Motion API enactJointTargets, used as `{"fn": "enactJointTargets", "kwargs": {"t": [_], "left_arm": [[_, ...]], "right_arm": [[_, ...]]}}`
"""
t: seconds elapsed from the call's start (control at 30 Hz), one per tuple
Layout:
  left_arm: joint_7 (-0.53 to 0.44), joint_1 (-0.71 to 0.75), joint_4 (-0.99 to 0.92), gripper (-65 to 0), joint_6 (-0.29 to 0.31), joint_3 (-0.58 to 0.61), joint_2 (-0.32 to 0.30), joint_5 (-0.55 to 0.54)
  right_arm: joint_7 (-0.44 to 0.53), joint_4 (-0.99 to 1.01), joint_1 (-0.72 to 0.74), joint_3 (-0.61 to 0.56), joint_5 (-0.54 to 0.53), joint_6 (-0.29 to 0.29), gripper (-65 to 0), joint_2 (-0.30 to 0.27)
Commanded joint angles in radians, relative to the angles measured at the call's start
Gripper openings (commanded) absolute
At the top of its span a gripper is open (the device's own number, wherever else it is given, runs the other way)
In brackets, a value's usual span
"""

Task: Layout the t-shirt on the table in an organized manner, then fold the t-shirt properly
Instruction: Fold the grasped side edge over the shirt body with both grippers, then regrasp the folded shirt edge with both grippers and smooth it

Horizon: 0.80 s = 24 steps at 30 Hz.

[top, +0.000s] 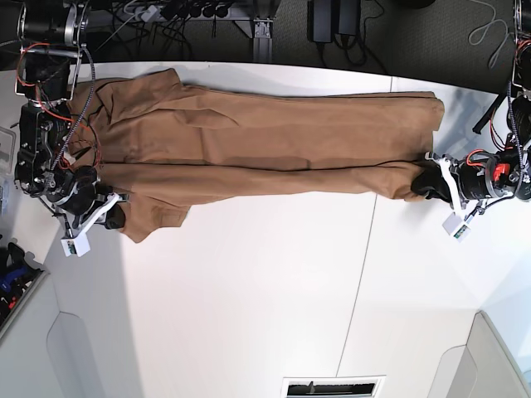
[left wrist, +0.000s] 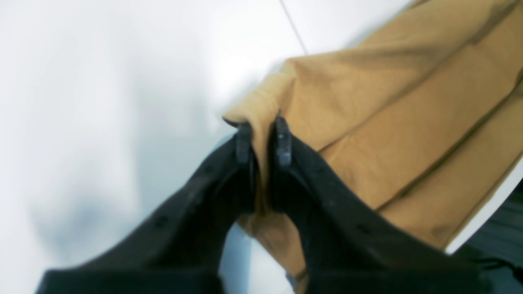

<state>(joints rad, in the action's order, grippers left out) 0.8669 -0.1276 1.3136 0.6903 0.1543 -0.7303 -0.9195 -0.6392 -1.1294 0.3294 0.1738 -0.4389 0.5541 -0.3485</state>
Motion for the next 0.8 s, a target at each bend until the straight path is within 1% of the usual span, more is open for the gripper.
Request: {"fn": "enactJointTargets", "kwargs": {"t": [0.0, 0.1, 0.17, 0.4, 0.57, 0.63, 0.7, 0.77], "left_arm": [[0.008, -0.018, 0.027, -56.7, 0.008, -0.009, -0.03, -0.041], [0.068, -0.007, 0.07, -56.7, 0.008, -0.009, -0.052, -0.108], [0.073, 0.012, 0.108, -56.0, 0.008, -0.009, -0.072, -0.119], [0.076, 0.081, 0.2, -53.0, 0.008, -0.011, -0.142, -0.115], [0.096, 0.101, 0.206, -52.2, 0.008, -0.013, -0.166, -0.117], [0.104, 0.108, 0.206, -48.0, 0.008, -0.013, -0.166, -0.126], [0.111, 0.122, 0.206, -41.4, 0.008, -0.013, -0.165, -0.145], [0.113, 0.143, 0.206, -36.8, 0.008, -0.013, -0.165, -0.147]], "right_arm": [[-0.005, -0.063, 0.008, 0.021, -0.037, 0.007, -65.0, -0.016], [-0.089, -0.208, -0.063, 0.056, -0.093, 0.007, -65.0, -0.018], [-0.127, -0.285, -0.117, 0.08, -0.13, 0.007, -65.0, -0.018], [-0.135, -0.481, -0.333, 0.19, -0.176, 0.008, -65.0, -0.019], [-0.143, -0.583, -0.444, 0.267, -0.201, 0.008, -65.0, -0.02], [-0.144, -0.61, -0.474, 0.272, -0.201, 0.008, -65.0, -0.02], [-0.153, -0.624, -0.496, 0.272, -0.201, 0.008, -65.0, -0.019], [-0.176, -0.625, -0.508, 0.272, -0.201, 0.007, -65.0, -0.016]]}}
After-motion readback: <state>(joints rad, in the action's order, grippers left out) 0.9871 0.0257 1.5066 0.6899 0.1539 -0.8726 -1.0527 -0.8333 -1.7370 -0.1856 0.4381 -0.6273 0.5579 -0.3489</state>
